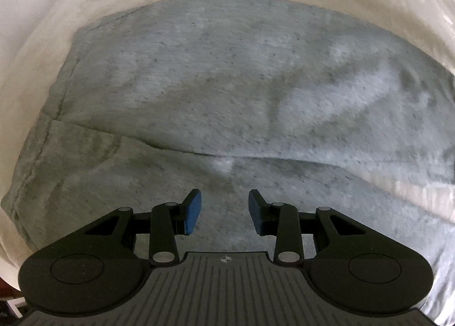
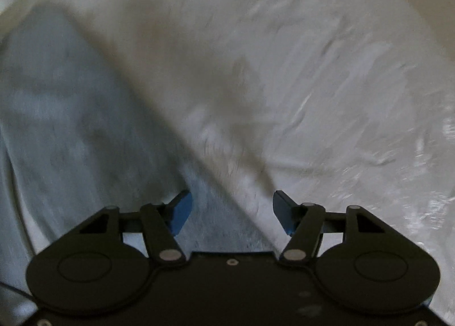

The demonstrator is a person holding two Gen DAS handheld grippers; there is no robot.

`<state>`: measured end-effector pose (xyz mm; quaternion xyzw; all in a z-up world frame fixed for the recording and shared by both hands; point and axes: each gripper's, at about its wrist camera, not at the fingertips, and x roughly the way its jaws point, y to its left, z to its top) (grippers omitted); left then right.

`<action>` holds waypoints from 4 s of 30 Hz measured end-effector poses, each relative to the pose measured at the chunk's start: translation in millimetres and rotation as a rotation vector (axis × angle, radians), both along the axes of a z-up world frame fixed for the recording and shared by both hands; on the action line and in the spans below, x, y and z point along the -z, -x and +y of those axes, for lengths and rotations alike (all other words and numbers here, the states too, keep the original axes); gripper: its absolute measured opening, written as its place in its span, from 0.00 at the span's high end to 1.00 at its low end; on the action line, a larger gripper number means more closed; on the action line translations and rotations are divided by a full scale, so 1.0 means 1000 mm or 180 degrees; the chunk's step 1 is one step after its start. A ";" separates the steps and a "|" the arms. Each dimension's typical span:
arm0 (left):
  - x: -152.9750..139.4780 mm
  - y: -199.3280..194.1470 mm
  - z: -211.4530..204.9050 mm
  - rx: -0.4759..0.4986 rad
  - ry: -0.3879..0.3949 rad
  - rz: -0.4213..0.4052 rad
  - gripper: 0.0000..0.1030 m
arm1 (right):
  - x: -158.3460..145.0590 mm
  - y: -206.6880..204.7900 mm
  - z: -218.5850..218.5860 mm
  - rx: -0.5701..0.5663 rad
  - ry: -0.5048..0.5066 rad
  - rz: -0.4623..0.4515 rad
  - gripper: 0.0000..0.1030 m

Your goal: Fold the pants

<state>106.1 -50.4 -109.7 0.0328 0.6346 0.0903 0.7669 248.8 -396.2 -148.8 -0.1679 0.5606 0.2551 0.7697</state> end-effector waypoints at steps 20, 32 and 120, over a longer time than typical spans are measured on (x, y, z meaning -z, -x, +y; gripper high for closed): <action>-0.048 -0.035 -0.034 0.0354 0.1001 -0.0354 0.65 | -0.074 0.192 0.028 0.0169 -0.0369 -0.0473 0.92; -0.040 -0.052 -0.034 -0.0018 0.1538 -0.0117 0.65 | -0.050 0.249 0.039 0.0810 -0.0463 -0.0332 0.92; -0.024 0.117 0.001 0.0737 0.0884 -0.0127 0.97 | -0.024 0.411 -0.064 0.4651 -0.0460 -0.0189 0.96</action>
